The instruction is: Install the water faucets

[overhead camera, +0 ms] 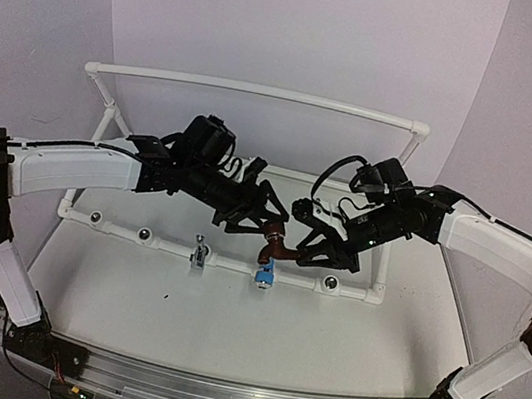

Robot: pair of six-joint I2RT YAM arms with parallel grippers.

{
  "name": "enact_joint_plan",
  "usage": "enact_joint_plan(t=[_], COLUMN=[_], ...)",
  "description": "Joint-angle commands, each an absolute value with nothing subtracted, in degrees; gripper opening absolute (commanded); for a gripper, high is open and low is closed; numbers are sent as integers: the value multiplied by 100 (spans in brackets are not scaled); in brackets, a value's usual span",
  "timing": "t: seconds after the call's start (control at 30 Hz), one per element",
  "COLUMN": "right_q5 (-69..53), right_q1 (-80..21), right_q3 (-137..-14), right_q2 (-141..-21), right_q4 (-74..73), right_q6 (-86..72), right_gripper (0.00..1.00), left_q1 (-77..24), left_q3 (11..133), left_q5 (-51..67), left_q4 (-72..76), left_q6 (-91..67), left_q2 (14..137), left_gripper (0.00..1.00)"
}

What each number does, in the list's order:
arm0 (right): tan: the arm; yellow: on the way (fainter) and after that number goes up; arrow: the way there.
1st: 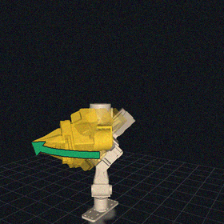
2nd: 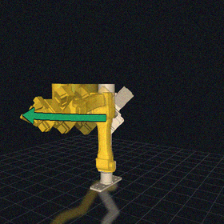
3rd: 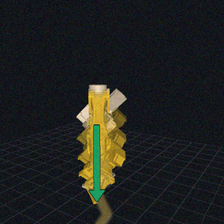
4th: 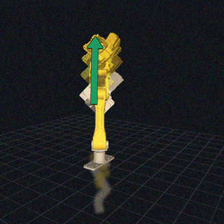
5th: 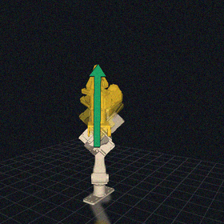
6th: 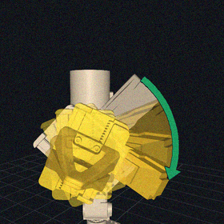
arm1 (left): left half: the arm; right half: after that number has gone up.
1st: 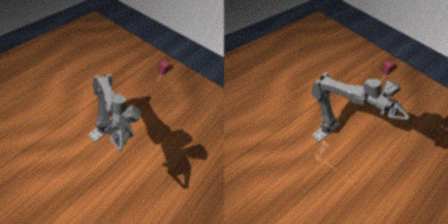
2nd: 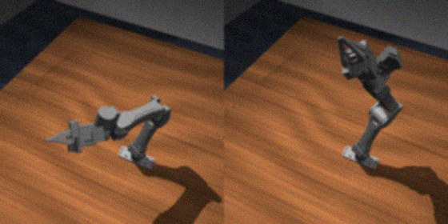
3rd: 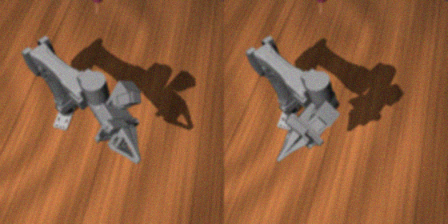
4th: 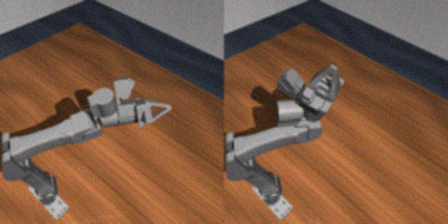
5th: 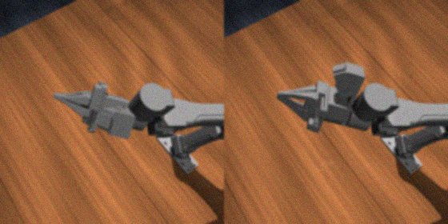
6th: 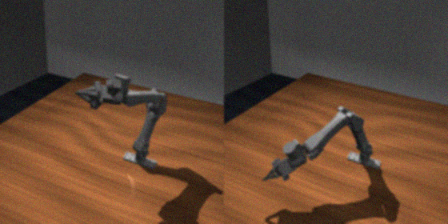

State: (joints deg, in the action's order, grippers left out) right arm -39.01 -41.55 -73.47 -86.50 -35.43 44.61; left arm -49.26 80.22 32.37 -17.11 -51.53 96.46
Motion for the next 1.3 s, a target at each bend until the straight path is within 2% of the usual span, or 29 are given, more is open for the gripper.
enact_joint_plan(t=[0.0,0.13,0.23,0.5,0.67,0.93,1.2,1.27], right_q5=[-3825,-3686,-3608,-3409,-3284,-3646,-3718,-3690], right_q1=[-4210,-4211,-4210,-4210,-4210,-4210,-4210,-4210], right_q3=[-7671,-7663,-7643,-7804,-7888,-7853,-7741,-7720], right_q2=[-8765,-8787,-8784,-8922,-9074,-9014,-8888,-8879], right_q4=[-3609,-3354,-3188,-2920,-2782,-2707,-2715,-2724], right_q6=[3977,3704,3632,3416,3329,3412,3593,3595], right_gripper=[0,0,0,0,0,0,0,0], left_q1=[-4784,-4782,-4820,-5101,-5191,-5205,-5207,-5203], left_q3=[7699,7256,7137,7315,7269,7328,7429,7432], left_q5=[2899,2822,3030,3405,3334,3185,3132,3091], left_q4=[-1038,-738,-568,-445,-270,-43,-26,-26], left_q6=[-5604,-5789,-5807,-5886,-5931,-6046,-6076,-6099], left_q2=[9068,8812,8819,9264,9324,9515,9651,9661], left_gripper=[74,82,80,61,55,39,20,11])
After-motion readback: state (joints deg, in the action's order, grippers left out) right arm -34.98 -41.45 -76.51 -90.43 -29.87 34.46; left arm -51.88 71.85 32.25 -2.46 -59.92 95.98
